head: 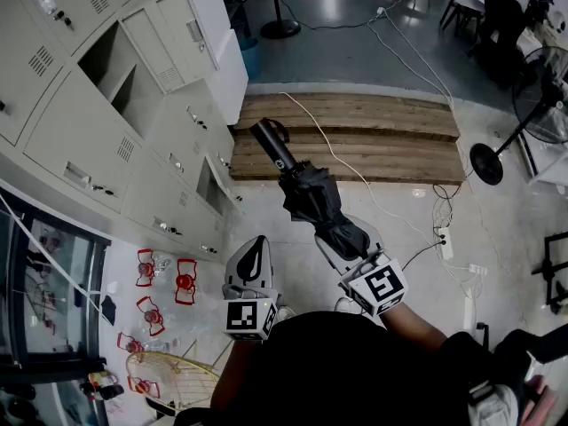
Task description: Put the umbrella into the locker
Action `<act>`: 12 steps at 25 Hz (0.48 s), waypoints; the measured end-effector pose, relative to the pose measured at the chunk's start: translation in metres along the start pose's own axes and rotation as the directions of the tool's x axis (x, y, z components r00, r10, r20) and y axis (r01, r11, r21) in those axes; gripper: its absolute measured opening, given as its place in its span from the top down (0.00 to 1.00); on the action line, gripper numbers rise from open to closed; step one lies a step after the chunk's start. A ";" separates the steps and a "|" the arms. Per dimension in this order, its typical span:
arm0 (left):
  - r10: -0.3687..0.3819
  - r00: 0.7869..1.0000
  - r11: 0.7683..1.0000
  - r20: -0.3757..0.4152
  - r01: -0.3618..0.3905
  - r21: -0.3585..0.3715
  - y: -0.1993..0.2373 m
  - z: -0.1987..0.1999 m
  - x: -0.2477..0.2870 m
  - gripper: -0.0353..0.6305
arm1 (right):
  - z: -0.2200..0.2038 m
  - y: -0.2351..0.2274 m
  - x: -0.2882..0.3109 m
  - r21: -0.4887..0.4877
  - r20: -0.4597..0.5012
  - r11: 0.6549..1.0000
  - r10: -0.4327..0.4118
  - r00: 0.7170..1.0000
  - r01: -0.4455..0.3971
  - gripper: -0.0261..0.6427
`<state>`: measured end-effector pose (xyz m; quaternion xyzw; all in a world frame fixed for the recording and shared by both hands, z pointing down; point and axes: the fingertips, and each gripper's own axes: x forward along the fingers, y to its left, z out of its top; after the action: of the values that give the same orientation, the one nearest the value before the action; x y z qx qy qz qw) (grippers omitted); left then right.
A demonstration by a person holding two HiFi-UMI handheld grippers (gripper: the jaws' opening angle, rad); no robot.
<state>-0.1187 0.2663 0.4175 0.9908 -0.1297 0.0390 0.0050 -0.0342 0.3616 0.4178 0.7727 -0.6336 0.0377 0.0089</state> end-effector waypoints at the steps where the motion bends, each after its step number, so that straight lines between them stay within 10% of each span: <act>1: 0.001 1.000 1.000 0.000 -0.001 0.001 0.001 0.000 -0.001 0.95 | 0.000 0.001 0.001 -0.003 0.001 1.000 -0.001 1.000 0.001 0.64; 12: 0.004 1.000 1.000 0.003 -0.004 0.006 0.021 0.000 -0.012 0.95 | 0.003 0.017 0.015 -0.018 0.019 1.000 0.006 1.000 -0.006 0.64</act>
<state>-0.1357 0.2486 0.4165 0.9906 -0.1318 0.0378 0.0017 -0.0480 0.3432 0.4154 0.7711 -0.6362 0.0246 0.0097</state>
